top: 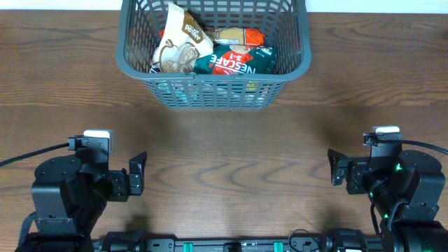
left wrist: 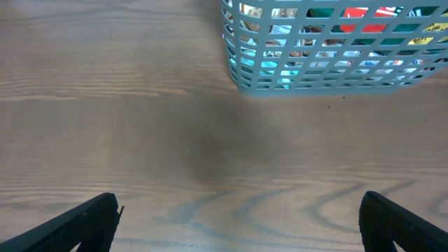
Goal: Pack container
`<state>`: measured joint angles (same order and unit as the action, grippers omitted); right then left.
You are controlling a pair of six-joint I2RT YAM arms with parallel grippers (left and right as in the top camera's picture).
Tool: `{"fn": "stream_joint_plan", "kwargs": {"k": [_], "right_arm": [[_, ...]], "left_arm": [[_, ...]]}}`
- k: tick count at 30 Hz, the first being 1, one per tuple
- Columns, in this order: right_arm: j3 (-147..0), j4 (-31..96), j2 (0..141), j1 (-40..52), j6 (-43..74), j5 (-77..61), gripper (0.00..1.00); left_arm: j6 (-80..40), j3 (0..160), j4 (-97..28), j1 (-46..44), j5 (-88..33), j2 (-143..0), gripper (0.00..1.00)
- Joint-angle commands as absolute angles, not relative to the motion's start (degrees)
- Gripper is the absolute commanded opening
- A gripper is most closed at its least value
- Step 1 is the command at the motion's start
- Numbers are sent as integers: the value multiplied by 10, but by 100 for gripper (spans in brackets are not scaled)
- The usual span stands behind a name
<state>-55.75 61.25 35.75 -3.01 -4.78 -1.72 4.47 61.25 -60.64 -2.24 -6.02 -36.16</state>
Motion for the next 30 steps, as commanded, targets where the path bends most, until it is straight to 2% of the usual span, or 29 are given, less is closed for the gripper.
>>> {"fn": "stream_joint_plan", "kwargs": {"k": [1,12,22,26,30], "right_arm": [[-556,618,355,-22,-54,-20,99],[-556,638,331,-18,-54,-19,99],[-507,634,148,28,-32,-80,99],[-429,559,92,39,-33,-79,99],[-319,398,65,42,-33,-77,99]], "left_arm": [[40,613,-606,-19,-66,-360,99],[40,613,-606,-19,-66,-360,98],[40,613,-606,-19,-66,-360,99],[40,613,-606,-19,-66,-360,99],[40,613,-606,-19,-66,-360,99]]}}
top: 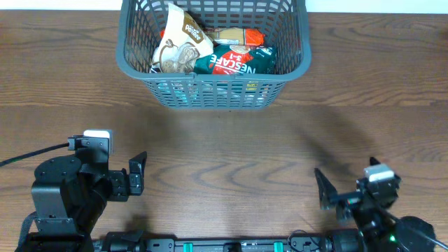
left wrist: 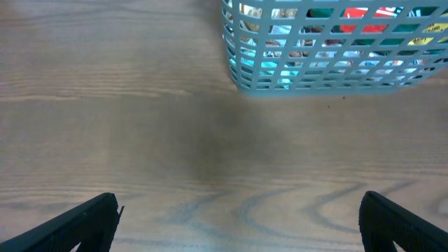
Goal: Pack container
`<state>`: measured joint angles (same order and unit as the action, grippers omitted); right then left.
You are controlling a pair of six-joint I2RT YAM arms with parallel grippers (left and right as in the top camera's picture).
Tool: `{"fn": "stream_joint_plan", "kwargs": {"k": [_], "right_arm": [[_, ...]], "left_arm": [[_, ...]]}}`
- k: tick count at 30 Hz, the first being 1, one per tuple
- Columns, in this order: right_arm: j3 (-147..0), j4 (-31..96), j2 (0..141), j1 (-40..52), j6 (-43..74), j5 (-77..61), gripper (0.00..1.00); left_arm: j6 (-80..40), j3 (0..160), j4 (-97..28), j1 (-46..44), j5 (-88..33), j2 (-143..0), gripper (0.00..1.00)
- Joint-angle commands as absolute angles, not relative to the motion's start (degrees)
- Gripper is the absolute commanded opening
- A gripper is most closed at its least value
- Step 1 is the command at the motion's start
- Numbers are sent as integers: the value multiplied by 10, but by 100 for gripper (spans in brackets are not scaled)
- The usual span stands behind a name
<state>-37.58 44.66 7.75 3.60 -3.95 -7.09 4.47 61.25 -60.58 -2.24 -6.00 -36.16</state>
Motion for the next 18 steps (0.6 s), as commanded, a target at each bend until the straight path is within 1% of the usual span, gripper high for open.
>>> {"fn": "stream_joint_plan", "kwargs": {"k": [1,6,10,13,18], "right_arm": [[-293,356,62,42,-33,-74,99],[-165,128,58,50,-33,-27,99],[-95,12,58,50,-33,37,99],[-62,-15,53,50,-33,72,99],[-17,-1,19,50,-30,72,99]], "left_arm": [[40,613,-606,-19,-66,-360,98],[40,613,-606,-19,-66,-360,99],[40,613,-606,-19,-66,-360,99],[40,613,-606,-19,-66,-360,99],[40,613,-606,-19,-66,-360,99]]}}
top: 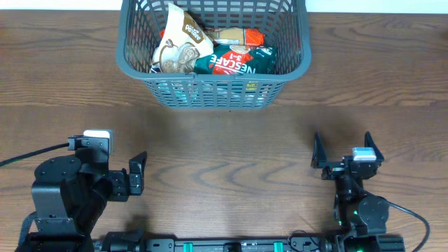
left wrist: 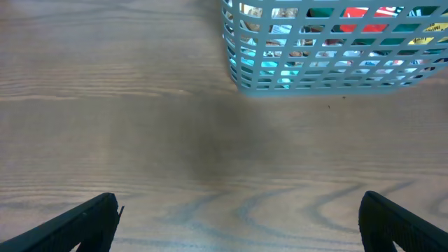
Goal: Pack container
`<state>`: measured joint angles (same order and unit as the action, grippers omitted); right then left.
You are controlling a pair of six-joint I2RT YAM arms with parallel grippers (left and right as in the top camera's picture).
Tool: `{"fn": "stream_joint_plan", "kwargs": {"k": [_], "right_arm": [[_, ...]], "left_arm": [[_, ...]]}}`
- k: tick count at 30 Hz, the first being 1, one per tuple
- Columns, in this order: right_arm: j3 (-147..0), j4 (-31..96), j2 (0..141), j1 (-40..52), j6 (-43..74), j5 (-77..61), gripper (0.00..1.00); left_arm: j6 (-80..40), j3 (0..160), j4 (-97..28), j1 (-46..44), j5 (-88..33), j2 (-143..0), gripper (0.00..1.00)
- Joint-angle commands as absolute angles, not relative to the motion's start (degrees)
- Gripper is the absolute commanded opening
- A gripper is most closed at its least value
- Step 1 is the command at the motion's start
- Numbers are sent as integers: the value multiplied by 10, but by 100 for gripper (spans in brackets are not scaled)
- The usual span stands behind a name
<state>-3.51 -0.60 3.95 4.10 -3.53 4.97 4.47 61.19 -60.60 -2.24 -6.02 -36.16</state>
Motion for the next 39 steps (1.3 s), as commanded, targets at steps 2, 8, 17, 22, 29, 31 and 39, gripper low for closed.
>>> {"fn": "stream_joint_plan", "kwargs": {"k": [2,8,17,22,29,31,39], "right_arm": [[-2,8,3,49,-15,72,99],[-3,36,3,49,-9,75,99],[-3,37,3,49,-9,70,99],[-3,36,3,49,-9,69,99],[-3,36,3,49,-9,69,99],[-3,36,3,49,-9,69,99],[-3,36,3,49,-9,69,99]], "left_arm": [[40,613,-606,-19,-66,-360,99],[40,613,-606,-19,-66,-360,99],[40,613,-606,-19,-66,-360,99],[40,613,-606,-19,-66,-360,99],[40,613,-606,-19,-66,-360,99],[40,613,-606,-19,-66,-360,99],[40,613,-606,-19,-66,-360,99]]}}
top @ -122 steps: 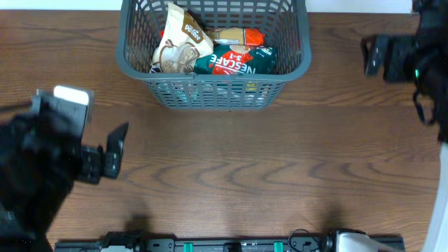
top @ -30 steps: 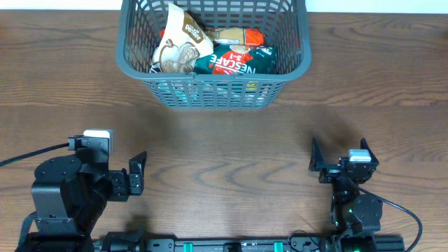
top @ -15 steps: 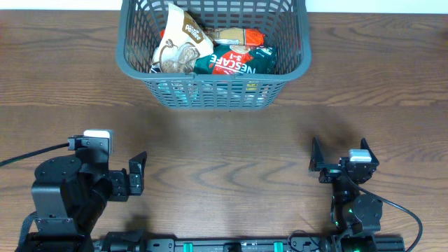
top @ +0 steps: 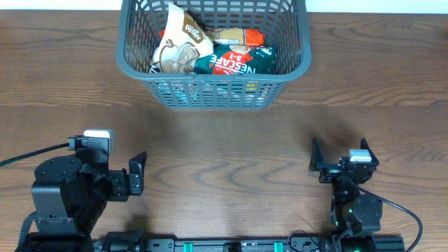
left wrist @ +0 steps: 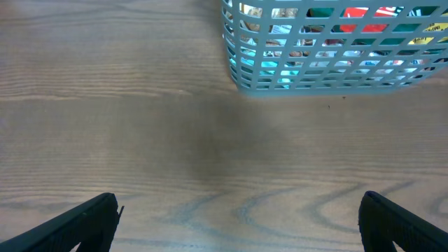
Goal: Pack container
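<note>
A grey plastic basket [top: 213, 84] stands at the table's far middle. In it lie a beige pouch [top: 180, 38], a green Nescafe packet [top: 234, 63] and an orange-ended packet [top: 238, 35]. The left wrist view shows the basket [left wrist: 329, 52] at upper right, packets visible through its mesh. My left gripper [top: 138, 173] rests at the near left, open and holding nothing, its fingers [left wrist: 77, 224] wide apart over bare wood. At the near right my right gripper [top: 341, 155] points toward the basket, open with nothing in it.
Brown wood-grain table [top: 231, 140] runs between the grippers and the basket. A black cable [top: 28, 155] leads off the left arm toward the left edge. Both arm bases sit against the front edge.
My right gripper sits a touch nearer the front edge than before, still open. The left arm, the basket and the packets in it are unchanged.
At first my right arm sat at the near right with its open gripper pointing left. Then it was low by the front edge, turned at an angle. After that it was folded at the near right, fingers toward the basket, as now. The left arm stayed still throughout.
</note>
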`<state>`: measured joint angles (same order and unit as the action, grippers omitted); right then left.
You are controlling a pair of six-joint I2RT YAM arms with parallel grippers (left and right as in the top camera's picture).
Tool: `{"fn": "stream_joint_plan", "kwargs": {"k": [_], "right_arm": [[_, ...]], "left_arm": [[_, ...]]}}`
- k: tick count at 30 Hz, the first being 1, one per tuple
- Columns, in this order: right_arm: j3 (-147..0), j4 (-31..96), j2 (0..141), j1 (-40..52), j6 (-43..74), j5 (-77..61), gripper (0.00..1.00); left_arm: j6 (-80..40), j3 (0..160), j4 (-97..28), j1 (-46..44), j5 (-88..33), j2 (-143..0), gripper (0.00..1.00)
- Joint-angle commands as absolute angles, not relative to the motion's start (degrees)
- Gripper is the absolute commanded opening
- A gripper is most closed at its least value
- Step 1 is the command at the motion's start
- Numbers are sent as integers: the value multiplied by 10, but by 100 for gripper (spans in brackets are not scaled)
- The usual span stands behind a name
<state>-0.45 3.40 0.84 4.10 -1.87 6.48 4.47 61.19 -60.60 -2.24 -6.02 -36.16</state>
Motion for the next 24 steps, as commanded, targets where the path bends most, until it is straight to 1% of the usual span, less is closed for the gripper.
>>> {"fn": "stream_joint_plan", "kwargs": {"k": [1,8,11,14,19,24], "right_arm": [[-3,36,3,49,-9,69,99],[-3,36,3,49,-9,69,99],[-3,36,3,49,-9,69,99],[-3,36,3,49,-9,69,99],[-3,36,3,49,-9,69,99],[-3,36,3,49,-9,69,99]], "left_arm": [[40,613,-606,-19,-66,-360,99],[48,611,-625,-19,-75,-345,99],[48,593,-625,-19,-75,-297,99],[49,547,-599,-19,-67,-240,99],[48,424,-482,-17,-64,-141,99],[48,283,-301,-17,-64,-69,99]]}}
